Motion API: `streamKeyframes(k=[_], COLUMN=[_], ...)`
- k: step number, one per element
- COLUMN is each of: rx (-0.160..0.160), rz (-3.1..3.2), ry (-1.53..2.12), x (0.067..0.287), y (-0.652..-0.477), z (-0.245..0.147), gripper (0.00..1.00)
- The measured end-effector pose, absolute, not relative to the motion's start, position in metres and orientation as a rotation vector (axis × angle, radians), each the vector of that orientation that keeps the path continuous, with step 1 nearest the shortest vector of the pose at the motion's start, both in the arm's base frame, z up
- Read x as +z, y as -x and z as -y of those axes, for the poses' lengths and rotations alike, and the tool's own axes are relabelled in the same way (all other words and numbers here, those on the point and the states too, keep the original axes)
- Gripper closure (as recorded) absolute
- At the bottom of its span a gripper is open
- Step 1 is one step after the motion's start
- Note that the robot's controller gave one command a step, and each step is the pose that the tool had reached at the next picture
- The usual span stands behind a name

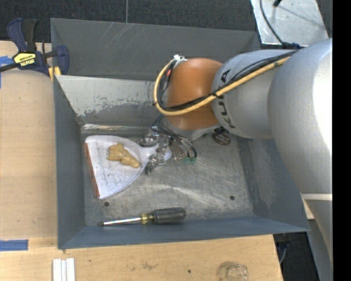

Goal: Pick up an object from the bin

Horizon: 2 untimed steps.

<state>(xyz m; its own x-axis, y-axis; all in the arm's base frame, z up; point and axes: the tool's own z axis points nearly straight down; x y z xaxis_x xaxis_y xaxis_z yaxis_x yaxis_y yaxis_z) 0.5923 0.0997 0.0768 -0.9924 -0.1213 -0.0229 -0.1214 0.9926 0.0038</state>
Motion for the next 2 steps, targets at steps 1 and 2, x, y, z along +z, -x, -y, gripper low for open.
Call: streamKeyframes(k=[1,2], rx=[0.008,-0.001], rz=[-3.113,-3.128], ry=[0.19,0.258], x=[0.077,0.196], y=[-0.592,-0.595], z=[-0.1,-0.099], gripper=[1.0,1.0])
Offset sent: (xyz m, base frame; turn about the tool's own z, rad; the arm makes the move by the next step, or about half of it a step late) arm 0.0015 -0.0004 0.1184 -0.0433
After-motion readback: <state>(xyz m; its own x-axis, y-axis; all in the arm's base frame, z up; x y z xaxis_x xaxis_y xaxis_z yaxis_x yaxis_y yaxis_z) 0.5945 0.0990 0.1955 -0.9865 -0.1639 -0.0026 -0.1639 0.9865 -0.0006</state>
